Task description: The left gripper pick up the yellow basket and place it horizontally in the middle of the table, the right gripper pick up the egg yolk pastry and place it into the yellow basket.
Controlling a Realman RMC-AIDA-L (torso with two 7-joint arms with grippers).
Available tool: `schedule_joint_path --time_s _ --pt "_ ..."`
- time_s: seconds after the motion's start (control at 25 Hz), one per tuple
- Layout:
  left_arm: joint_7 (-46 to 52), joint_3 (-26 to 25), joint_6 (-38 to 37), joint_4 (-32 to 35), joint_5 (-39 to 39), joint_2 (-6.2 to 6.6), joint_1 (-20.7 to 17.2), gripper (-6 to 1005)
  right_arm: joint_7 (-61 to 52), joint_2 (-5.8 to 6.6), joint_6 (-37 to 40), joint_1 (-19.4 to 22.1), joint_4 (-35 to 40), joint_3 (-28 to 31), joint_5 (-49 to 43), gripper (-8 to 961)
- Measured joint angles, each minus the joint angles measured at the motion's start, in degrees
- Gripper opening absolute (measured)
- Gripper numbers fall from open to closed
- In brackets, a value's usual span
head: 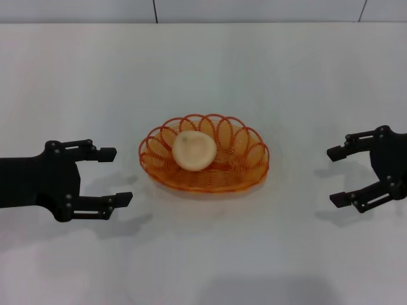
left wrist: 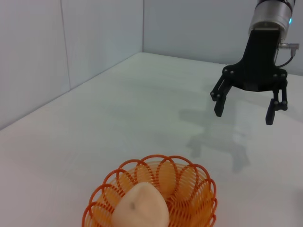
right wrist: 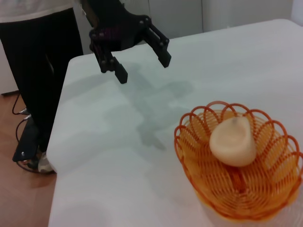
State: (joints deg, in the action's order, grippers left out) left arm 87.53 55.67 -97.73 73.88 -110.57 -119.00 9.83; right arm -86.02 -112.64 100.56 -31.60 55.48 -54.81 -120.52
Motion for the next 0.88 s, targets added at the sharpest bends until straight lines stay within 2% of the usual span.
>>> schedule_joint_path --time_s 0.28,0.88 --pt "-0.3 0.0 0.0 -0.6 -0.3 0.0 0.5 816 1.1 0.22 0.9 0.5 -0.5 2.1 0.1 872" --pt "-0.3 0.3 0.0 -0.9 -0.8 0.0 0.8 816 0.9 0.59 1.0 0.7 0.2 2.2 -0.4 872"
